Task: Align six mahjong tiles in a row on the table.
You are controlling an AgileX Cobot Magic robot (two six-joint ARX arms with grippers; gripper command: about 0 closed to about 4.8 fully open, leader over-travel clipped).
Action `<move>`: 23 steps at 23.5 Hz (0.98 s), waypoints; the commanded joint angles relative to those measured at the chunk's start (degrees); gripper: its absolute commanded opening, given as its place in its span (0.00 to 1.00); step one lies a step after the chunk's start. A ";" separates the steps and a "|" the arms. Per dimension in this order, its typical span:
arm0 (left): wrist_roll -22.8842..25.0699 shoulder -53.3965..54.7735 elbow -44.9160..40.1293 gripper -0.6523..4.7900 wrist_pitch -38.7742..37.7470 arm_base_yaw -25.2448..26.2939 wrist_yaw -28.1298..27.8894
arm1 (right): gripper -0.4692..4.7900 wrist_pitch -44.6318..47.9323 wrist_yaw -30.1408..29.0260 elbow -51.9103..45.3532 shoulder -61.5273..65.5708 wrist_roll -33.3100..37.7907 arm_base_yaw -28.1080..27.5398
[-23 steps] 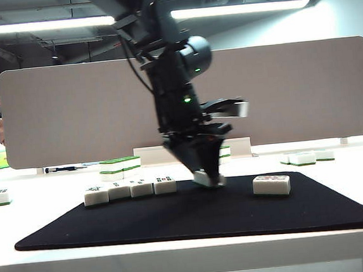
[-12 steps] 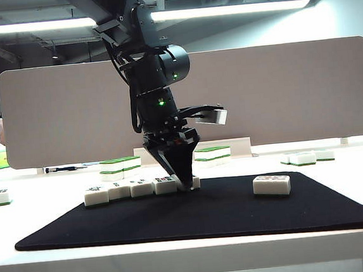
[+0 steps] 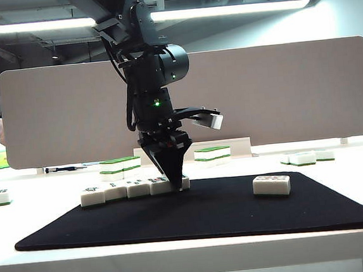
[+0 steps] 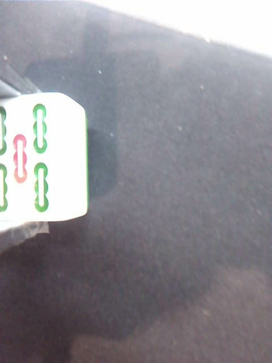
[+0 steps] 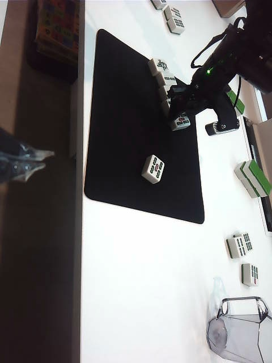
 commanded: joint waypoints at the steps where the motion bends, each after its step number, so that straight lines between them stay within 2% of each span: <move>1: 0.00 0.11 -0.15 0.55 -0.11 0.07 -0.98 | 0.09 0.52 0.04 0.11 -0.68 -0.17 -0.02; 3: -0.02 -0.22 -0.13 0.71 -0.37 0.02 0.20 | 0.09 0.52 0.04 0.11 -0.68 -0.17 -0.02; 5: -0.66 -0.96 -0.11 0.71 -0.57 0.02 1.16 | 0.09 0.52 0.04 0.11 -0.68 -0.17 -0.02; 7: -4.13 -2.19 -0.09 0.71 -0.39 -0.15 2.67 | 0.09 0.55 0.07 0.11 -0.68 -0.17 -0.02; 10: -12.98 -4.31 -0.11 0.71 0.35 -1.44 4.37 | 0.09 0.55 0.07 0.11 -0.68 -0.17 -0.02; 14: -32.06 -5.49 -0.13 0.71 2.10 -6.80 5.88 | 0.09 0.55 0.07 0.11 -0.68 -0.17 -0.02; 15: -34.53 -5.49 -0.15 0.71 2.60 -7.50 6.27 | 0.09 0.55 0.07 0.09 -0.68 -0.17 -0.02; 16: -40.00 -5.18 -0.17 0.72 4.39 -9.49 6.29 | 0.09 0.55 0.04 0.09 -0.68 -0.17 -0.02; 17: -41.81 -5.11 -0.20 0.76 4.96 -10.14 6.29 | 0.09 0.55 0.07 0.09 -0.68 -0.17 -0.02; 18: -44.22 -4.63 -0.20 0.90 5.70 -11.52 6.25 | 0.09 0.52 0.02 0.09 -0.68 -0.17 -0.02; 19: -45.57 -4.20 -0.20 0.98 5.88 -12.35 6.27 | 0.09 0.50 0.02 0.09 -0.68 -0.17 -0.02; 23: -49.99 -2.62 -0.22 1.00 5.95 -14.62 4.96 | 0.09 0.52 0.02 0.09 -0.68 -0.17 -0.02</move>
